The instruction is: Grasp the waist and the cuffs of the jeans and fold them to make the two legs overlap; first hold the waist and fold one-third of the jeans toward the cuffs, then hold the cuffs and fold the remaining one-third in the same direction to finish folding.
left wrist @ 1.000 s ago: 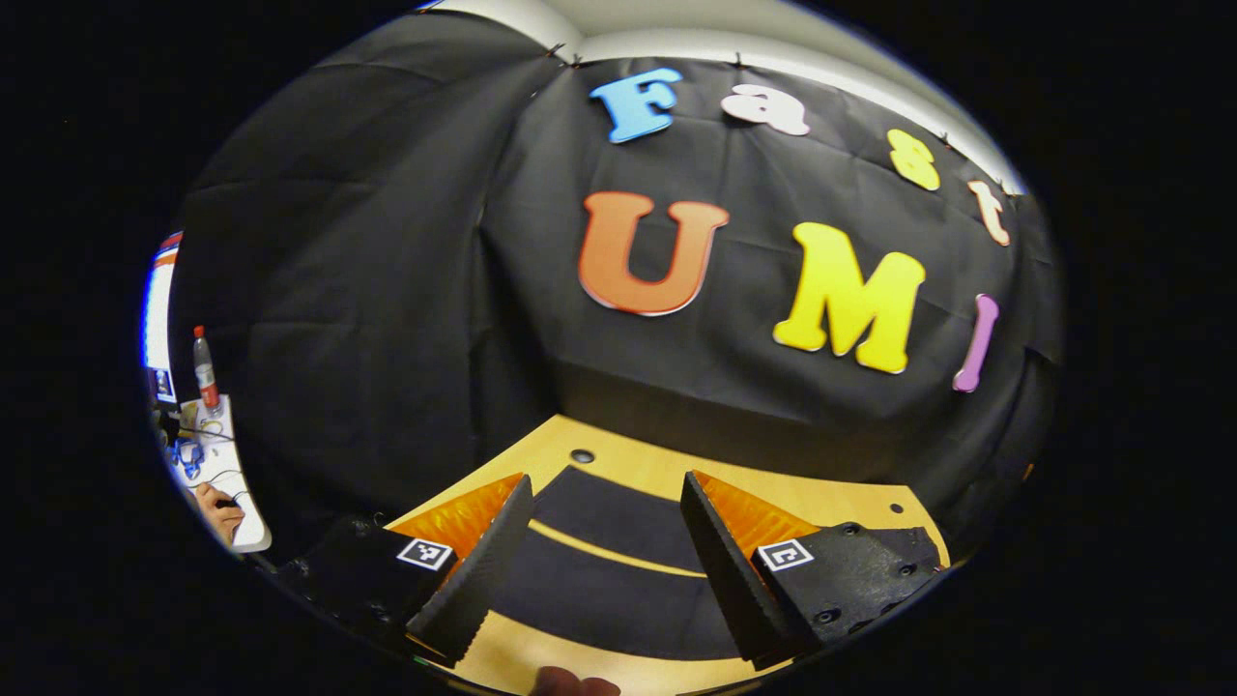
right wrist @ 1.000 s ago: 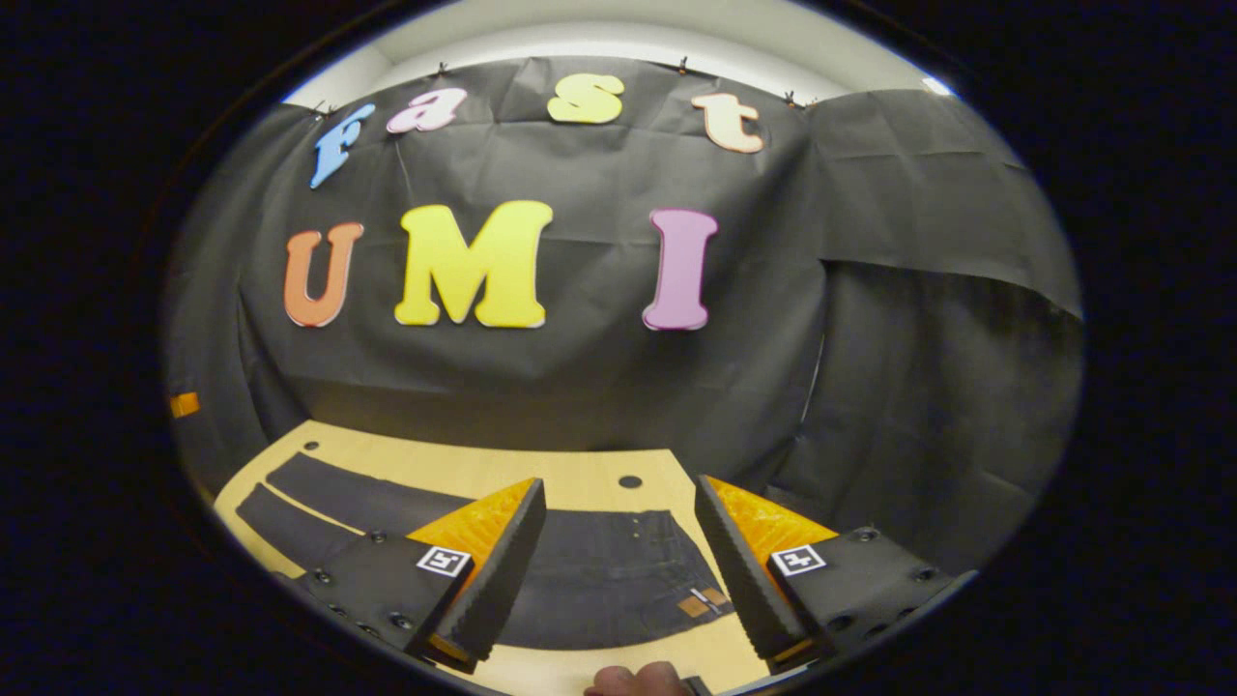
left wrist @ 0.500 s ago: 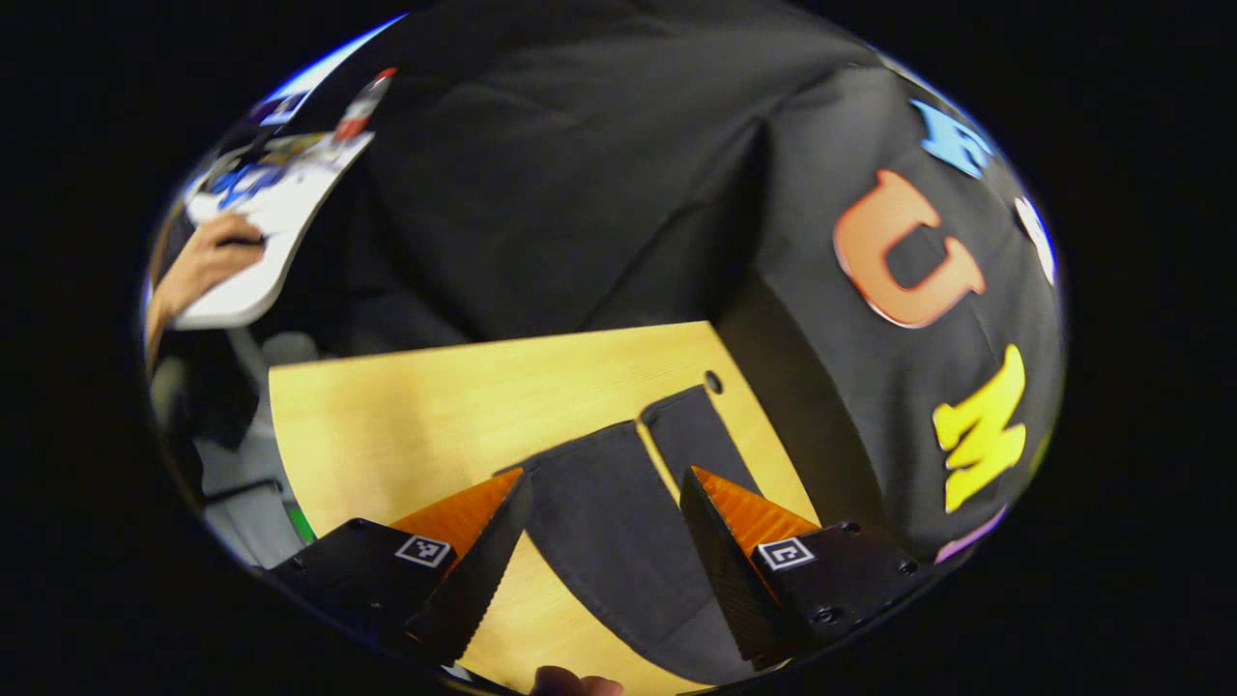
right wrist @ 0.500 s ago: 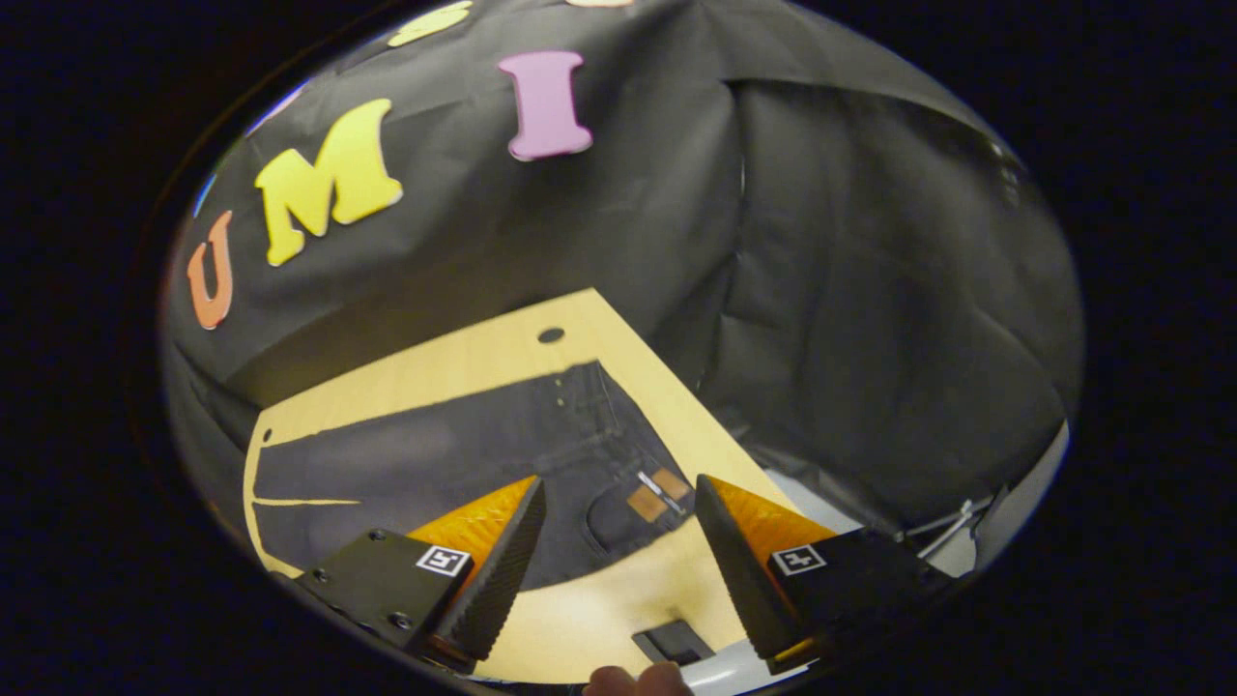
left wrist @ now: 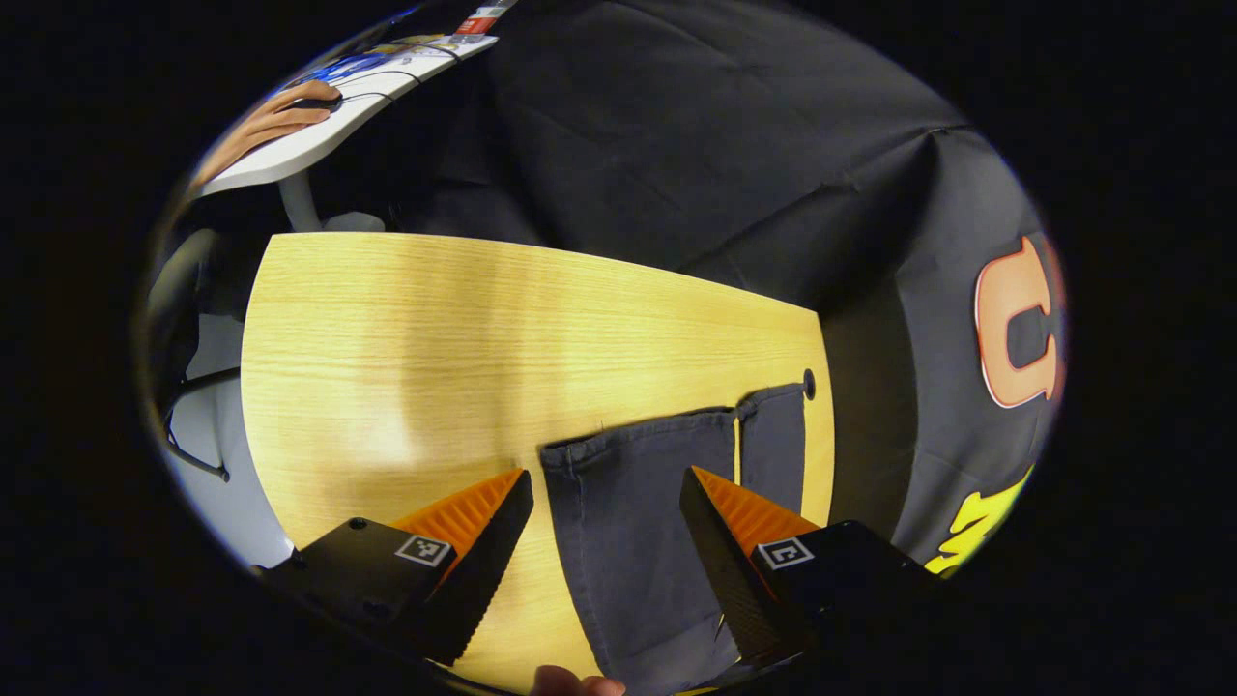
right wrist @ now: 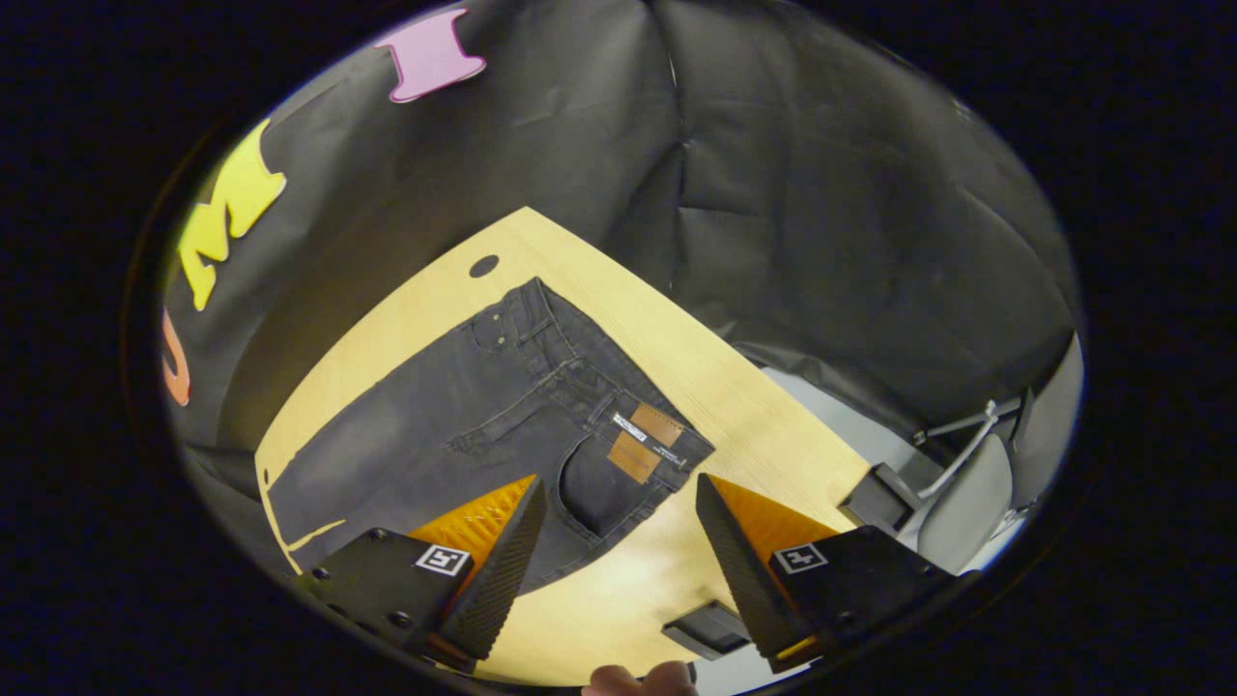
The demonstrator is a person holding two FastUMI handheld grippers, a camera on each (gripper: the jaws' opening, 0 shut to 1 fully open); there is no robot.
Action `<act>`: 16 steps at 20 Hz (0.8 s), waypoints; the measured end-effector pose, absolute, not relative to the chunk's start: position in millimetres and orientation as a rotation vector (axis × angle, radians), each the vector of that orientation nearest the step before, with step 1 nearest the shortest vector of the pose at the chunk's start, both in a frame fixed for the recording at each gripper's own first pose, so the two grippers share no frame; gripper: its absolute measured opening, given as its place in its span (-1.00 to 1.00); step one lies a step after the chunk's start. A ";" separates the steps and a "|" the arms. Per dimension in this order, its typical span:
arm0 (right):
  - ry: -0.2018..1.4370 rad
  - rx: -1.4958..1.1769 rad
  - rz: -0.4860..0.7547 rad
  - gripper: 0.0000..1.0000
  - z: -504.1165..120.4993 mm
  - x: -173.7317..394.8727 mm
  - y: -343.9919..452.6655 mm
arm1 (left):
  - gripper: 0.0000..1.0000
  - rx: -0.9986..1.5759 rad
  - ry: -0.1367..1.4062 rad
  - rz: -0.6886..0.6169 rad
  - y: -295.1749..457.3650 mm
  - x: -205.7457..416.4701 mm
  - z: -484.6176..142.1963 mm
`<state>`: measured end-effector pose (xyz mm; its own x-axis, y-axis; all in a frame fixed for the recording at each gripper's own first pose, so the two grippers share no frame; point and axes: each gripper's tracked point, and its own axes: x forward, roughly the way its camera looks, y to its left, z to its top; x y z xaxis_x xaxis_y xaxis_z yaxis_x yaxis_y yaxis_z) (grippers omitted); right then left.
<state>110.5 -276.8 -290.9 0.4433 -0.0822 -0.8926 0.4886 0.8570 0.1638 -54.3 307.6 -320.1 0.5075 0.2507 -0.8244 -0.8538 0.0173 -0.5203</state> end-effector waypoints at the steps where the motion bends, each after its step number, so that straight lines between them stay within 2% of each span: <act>1: 1.072 0.441 -0.375 0.92 -290.0 112.2 -279.6 | 0.98 -1.271 0.619 0.954 308.8 -54.8 -323.2; 9: 1.204 0.480 -0.439 0.96 -337.2 115.5 -282.9 | 0.97 -1.269 0.671 0.994 306.5 -52.1 -333.2; 15: 1.211 0.387 -0.523 0.92 -364.3 119.7 -293.6 | 0.97 -1.228 0.727 0.987 299.7 -42.0 -336.9; 16: 1.211 0.388 -0.541 0.96 -367.9 120.3 -294.8 | 0.98 -1.225 0.730 0.986 299.4 -39.8 -337.3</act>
